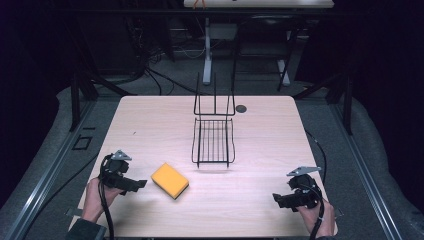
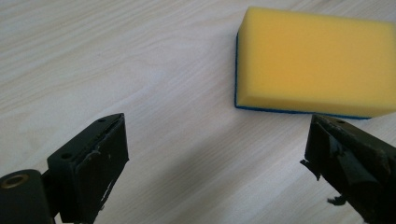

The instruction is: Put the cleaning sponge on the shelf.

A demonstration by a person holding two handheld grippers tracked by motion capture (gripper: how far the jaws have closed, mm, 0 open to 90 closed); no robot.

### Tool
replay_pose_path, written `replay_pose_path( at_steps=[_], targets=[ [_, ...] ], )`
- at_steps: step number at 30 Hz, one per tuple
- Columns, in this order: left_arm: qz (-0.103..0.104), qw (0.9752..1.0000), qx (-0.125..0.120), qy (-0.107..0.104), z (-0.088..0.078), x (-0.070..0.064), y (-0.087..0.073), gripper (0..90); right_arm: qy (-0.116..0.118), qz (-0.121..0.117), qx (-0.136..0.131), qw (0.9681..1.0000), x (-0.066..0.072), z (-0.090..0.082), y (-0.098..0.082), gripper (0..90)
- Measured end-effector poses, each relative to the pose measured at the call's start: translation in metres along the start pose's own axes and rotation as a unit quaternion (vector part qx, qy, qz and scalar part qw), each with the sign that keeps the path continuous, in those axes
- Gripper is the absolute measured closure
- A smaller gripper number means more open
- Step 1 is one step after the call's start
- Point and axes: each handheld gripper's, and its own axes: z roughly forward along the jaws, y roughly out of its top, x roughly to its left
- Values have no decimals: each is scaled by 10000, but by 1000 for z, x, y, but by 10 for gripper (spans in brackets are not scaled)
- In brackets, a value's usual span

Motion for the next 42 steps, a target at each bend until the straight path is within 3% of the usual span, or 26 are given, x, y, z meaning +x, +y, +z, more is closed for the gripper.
replay_pose_path(
  at_steps=[2,12,16,17,22,26,31,32,33,36,38,42],
  targets=[
    [-11,10000,6,-19,0,-1,1,60,-18,-112,-8,9999,2,2,1,105],
    [57,9999,-27,-141,4,-9,19,99,-48,-236,-36,9997,6,6,5,130],
    [124,9997,78,-196,14,-13,27,144,-145,-339,-127,9992,9,5,7,133],
    [133,9996,160,-202,21,-15,29,155,-205,-492,-174,9984,11,4,8,134],
    [79,9992,170,-351,27,-16,35,191,-241,-598,-244,9976,16,2,9,134],
    [36,9989,155,-451,33,-17,43,282,-255,-592,-253,9976,16,2,9,135],
    [105,9985,352,-415,46,-20,50,378,-289,-538,-295,9977,14,1,9,138],
    [137,9983,392,-400,48,-21,51,378,-289,-538,-295,9977,14,1,9,138],
    [188,9978,455,-444,51,-22,50,439,-282,-538,-276,9978,15,1,9,138],
    [165,9975,450,-517,52,-22,49,479,-260,-568,-293,9976,15,1,9,138],
    [132,9970,456,-608,53,-21,48,559,-264,-585,-294,9975,16,2,9,138],
    [93,9968,459,-644,54,-22,47,595,-260,-609,-284,9974,16,2,9,138]
  ],
)
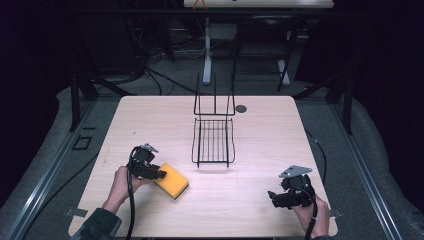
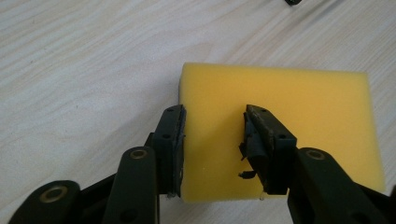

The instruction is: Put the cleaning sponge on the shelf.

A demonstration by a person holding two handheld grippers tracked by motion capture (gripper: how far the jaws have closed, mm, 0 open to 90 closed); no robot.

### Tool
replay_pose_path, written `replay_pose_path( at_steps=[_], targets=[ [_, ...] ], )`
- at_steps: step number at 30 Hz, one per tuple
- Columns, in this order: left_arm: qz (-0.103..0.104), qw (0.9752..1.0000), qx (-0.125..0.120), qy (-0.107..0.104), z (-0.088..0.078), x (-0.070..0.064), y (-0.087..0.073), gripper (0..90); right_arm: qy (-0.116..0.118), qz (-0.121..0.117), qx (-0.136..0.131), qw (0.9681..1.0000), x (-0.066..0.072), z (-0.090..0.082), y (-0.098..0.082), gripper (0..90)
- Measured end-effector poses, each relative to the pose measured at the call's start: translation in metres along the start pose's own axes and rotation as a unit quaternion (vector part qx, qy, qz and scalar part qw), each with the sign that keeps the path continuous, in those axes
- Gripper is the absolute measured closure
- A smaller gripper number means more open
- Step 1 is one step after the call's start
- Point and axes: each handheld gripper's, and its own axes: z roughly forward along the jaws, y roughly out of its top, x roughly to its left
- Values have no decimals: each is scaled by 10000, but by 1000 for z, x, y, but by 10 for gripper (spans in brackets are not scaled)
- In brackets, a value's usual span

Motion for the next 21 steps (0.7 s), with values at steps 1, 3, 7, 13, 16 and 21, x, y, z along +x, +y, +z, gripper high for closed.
replay_pose_path(
  at_steps=[1,3,7,13,16,21],
  targets=[
    [-46,10000,-17,-23,0,0,-1,605,6,2,14,10000,0,0,0,138],
    [-94,9999,-31,-42,1,0,-2,639,0,1,12,10000,0,0,0,140],
    [-98,9999,-32,-21,2,-1,-2,706,21,-10,36,10000,1,1,0,140],
    [-29,10000,-45,77,3,-5,-3,784,-10,-14,17,10000,0,0,0,140],
    [47,9999,-56,88,2,-5,-3,801,11,-6,30,10000,-1,-1,0,141],
    [92,9999,-80,102,0,-6,-3,809,17,-30,58,10000,-1,0,0,140]
  ],
)
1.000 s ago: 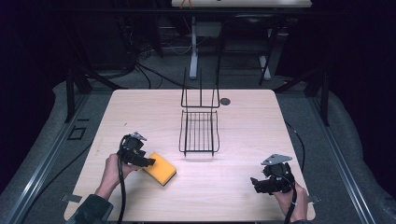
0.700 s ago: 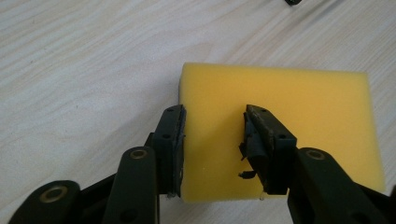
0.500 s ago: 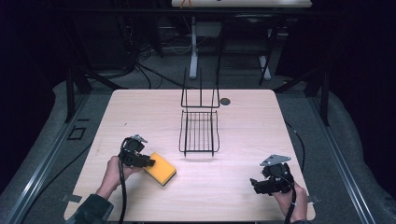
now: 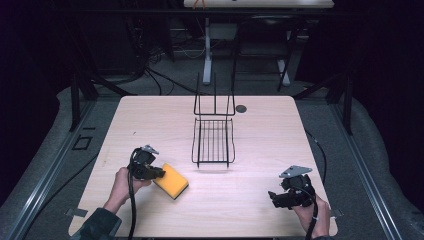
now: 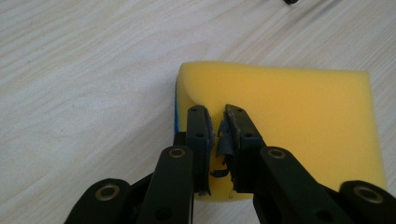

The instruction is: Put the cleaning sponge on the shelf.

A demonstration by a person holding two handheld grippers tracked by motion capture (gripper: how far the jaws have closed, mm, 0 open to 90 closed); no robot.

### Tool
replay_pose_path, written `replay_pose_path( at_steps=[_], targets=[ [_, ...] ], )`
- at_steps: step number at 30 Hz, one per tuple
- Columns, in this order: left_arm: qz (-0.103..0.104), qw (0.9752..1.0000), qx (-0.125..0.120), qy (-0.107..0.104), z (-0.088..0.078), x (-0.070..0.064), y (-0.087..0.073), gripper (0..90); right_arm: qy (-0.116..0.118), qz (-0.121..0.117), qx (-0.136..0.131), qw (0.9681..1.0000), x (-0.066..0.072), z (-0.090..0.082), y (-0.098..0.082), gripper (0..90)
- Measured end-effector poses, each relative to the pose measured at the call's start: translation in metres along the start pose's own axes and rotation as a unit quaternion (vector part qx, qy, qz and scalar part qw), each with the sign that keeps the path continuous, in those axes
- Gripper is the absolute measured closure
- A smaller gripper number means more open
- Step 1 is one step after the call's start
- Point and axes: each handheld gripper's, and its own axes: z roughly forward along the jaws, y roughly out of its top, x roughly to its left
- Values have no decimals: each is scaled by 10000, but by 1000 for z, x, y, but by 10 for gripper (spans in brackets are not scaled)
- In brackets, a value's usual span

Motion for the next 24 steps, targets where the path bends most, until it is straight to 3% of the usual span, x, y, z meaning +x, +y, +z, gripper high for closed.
replay_pose_path(
  at_steps=[13,24],
  targets=[
    [116,9988,-471,49,-27,-6,3,818,-10,37,-31,10000,-2,-1,-1,140],
    [112,9976,-684,29,-43,-7,2,820,-21,52,-24,10000,-3,-1,-1,140]
  ],
)
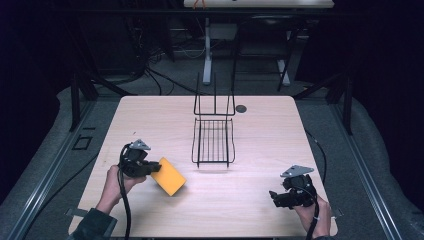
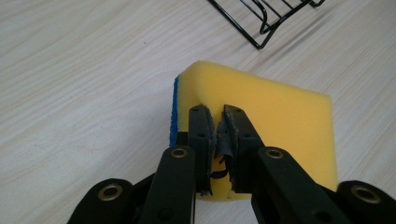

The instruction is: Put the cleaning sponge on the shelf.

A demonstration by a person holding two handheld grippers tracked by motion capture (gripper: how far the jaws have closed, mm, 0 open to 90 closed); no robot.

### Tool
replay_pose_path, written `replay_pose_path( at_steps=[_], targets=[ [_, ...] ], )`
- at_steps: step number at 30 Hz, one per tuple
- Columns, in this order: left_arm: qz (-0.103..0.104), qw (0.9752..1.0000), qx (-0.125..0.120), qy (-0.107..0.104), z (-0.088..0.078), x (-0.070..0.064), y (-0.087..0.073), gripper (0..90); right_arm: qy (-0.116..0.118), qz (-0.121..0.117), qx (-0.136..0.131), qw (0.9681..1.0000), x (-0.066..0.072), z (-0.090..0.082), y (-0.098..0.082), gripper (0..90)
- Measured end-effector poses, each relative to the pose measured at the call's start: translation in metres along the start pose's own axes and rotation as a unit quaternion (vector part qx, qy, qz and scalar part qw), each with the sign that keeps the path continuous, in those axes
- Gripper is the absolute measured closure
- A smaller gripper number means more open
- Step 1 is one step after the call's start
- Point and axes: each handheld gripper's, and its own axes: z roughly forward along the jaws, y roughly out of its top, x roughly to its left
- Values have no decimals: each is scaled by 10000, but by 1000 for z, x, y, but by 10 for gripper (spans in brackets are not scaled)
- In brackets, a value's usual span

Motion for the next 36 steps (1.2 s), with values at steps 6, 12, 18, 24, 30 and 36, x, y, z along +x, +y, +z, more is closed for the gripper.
replay_pose_path(
  at_steps=[6,12,18,24,30,36],
  targets=[
    [38,10000,-91,-16,-5,-3,2,821,20,45,37,10000,-1,1,-1,140],
    [54,9998,-152,-84,-9,-6,3,821,22,91,0,10000,-1,-1,0,140],
    [53,9996,-270,-83,-13,-8,5,821,48,98,18,9999,-1,1,0,139],
    [24,9993,-353,-143,-17,-9,7,822,60,103,1,9999,-2,1,0,139],
    [-17,9989,-446,-151,-20,-8,8,824,96,142,-13,9999,-4,1,0,139],
    [-28,9983,-538,-216,-24,-8,12,826,116,181,-25,9998,-3,0,0,139]
  ],
)
